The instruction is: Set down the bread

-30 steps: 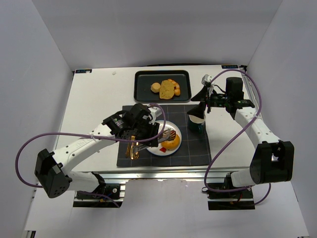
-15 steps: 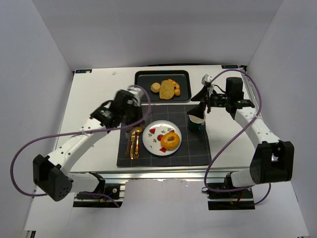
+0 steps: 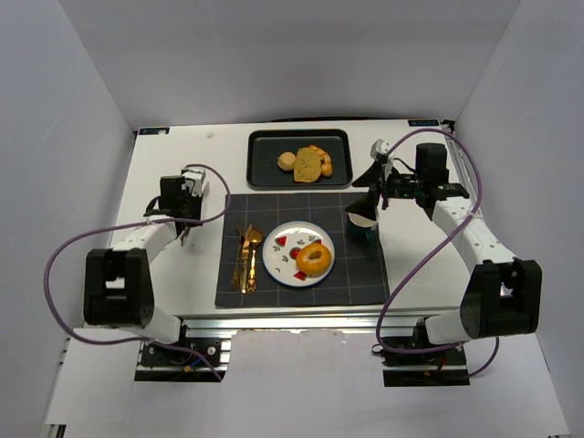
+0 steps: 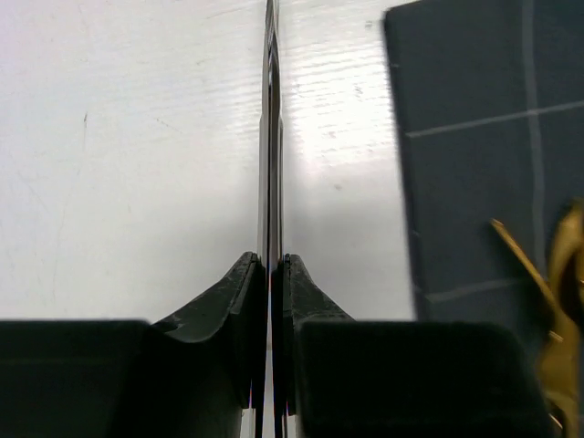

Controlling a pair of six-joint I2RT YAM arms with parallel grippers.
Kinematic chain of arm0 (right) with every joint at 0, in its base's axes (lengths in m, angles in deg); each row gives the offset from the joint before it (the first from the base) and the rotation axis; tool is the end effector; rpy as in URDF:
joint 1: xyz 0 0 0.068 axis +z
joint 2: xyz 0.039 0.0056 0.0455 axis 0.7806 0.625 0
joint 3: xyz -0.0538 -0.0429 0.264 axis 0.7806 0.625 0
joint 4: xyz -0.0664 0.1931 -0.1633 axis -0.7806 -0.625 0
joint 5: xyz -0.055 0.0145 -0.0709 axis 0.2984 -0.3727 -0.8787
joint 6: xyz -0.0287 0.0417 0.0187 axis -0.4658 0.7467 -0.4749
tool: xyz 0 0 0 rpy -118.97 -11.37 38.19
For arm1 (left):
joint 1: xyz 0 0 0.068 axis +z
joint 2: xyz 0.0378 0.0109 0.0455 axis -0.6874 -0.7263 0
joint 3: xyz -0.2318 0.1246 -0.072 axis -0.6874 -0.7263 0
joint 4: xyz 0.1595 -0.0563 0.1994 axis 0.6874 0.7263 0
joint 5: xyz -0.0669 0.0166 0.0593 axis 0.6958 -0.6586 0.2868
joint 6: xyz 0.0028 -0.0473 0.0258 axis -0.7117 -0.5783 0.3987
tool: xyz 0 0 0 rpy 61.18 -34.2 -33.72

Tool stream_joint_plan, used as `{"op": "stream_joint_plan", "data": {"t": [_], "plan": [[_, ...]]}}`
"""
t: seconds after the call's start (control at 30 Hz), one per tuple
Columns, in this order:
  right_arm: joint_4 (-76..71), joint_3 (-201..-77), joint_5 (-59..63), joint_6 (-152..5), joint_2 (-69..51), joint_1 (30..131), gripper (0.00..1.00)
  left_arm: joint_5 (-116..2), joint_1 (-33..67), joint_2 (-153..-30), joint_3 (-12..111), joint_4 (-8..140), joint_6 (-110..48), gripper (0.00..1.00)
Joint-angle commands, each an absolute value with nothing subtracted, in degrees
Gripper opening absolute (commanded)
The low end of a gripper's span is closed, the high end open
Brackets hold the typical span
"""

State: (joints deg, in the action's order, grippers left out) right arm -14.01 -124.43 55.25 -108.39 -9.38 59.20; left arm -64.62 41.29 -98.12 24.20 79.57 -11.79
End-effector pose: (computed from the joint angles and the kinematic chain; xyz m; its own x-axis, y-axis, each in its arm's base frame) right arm 0.2982 0.0729 0.3003 -0.0794 -0.2405 -0.9674 -0.9548 0.2972 0.0045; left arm 0.2938 -0.0116 0.2019 -0.7157 0.1622 -0.6793 0.1449 0.9860 0.0828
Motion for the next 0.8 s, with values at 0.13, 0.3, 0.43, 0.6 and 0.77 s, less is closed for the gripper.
{"op": "stream_joint_plan", "data": {"t": [0.13, 0.3, 0.43, 0.6, 0.77], "plan": [[-15.45, -124.34, 49.78, -110.05, -12.10, 58.88, 0.89, -61.36, 45.35, -104.83, 21.32, 69.70, -8.92, 0.37], [-16.29, -124.50, 46.24, -107.53, -12.63, 58.88, 0.90, -63.31, 46.03, -104.96, 19.83, 68.73, -11.10, 0.49], [-14.87, -125.71, 41.19, -101.86, -12.18, 58.99, 0.89, -64.14, 46.69, -103.10, 19.46, 68.90, -12.48, 0.76], [-17.08, -129.15, 28.97, -96.04, -11.05, 60.07, 0.89, -63.68, 47.15, -98.61, 20.00, 69.56, -14.30, 0.98], [-17.20, -132.65, 20.25, -91.83, -11.13, 60.19, 0.89, -62.20, 47.12, -92.51, 20.99, 71.94, -18.18, 0.98]]}}
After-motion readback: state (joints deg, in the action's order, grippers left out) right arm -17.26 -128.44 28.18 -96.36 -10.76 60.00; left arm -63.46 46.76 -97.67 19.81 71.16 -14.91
